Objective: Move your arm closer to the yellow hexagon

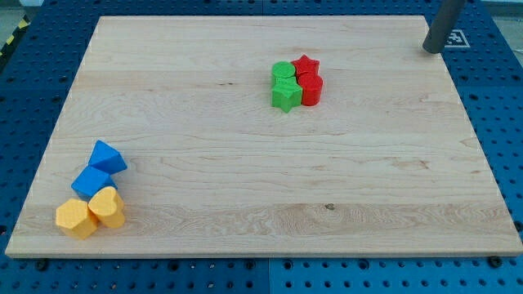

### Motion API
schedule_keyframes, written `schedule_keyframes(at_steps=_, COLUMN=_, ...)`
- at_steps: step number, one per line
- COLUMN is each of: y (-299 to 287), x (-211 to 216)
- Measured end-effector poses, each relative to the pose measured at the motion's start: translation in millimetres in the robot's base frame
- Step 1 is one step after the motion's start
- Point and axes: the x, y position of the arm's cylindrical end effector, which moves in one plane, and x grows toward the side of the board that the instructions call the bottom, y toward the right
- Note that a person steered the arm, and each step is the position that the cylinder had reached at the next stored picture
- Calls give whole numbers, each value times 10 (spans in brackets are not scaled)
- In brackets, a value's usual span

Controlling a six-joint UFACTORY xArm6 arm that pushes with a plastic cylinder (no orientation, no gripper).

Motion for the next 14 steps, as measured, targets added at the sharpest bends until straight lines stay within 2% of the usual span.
schedule_keyframes(at_steps=2, y=-3, x=15)
schedule_keyframes(at_steps=3, y=-239, x=608)
schedule_keyframes(at_steps=4, y=-864, x=1145)
schedule_keyframes(at_steps=8, y=-2708, x=2269)
schedule_keyframes(at_steps=11, y=-3709, x=3175)
schedule_keyframes(at_steps=13, y=-4667, x=3359)
schedule_keyframes(at_steps=14, y=-4808, x=3366)
